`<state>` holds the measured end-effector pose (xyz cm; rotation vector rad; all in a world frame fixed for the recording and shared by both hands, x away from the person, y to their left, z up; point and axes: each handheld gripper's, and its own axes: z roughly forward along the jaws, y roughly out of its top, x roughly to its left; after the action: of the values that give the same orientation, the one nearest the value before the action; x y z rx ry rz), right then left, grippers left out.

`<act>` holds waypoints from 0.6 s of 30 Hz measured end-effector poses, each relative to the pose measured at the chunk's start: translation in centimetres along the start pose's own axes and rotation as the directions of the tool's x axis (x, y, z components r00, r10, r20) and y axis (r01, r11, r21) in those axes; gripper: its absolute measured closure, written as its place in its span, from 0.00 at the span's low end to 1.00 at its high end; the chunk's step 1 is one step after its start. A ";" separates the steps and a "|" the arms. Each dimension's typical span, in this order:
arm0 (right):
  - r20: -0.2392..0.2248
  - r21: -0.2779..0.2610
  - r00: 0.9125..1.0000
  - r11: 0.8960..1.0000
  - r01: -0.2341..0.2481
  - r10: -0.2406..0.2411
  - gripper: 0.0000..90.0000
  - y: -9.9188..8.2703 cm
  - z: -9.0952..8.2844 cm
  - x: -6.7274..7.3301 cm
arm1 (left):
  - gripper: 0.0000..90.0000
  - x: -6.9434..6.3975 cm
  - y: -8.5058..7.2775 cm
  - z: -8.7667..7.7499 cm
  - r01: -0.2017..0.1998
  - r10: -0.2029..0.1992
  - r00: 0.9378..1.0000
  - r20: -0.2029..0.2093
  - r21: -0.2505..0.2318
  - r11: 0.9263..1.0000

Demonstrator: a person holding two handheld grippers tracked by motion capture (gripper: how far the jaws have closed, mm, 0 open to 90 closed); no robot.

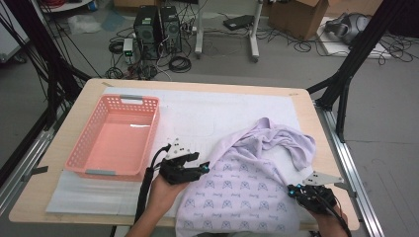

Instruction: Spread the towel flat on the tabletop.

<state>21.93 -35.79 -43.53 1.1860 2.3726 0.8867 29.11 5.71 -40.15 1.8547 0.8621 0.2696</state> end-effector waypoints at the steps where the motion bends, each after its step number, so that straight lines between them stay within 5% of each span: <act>1: -0.001 0.000 1.000 1.000 0.012 -0.012 0.94 0.0 -0.2 -0.1 | 0.52 0.4 0.3 0.4 -0.001 0.001 1.000 0.002 -0.006 1.000; 6: -0.021 -0.102 0.997 0.992 -0.073 0.071 0.66 1.0 0.4 -1.5 | 0.52 1.3 2.0 3.0 -0.006 0.006 1.000 0.028 -0.010 1.000; 11: -0.005 -0.176 0.993 0.978 -0.114 0.115 0.63 3.0 1.5 -2.5 | 0.56 1.8 3.2 6.2 -0.012 0.013 0.999 0.051 -0.013 1.000; 18: 0.000 -0.213 0.993 0.970 -0.115 0.118 0.63 4.3 2.6 -2.9 | 0.58 1.2 3.7 11.3 -0.089 0.082 0.994 0.066 0.099 0.991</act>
<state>27.61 -35.21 -42.58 1.2494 2.1511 1.1364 37.70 -2.31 -42.24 1.9878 0.7670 0.2237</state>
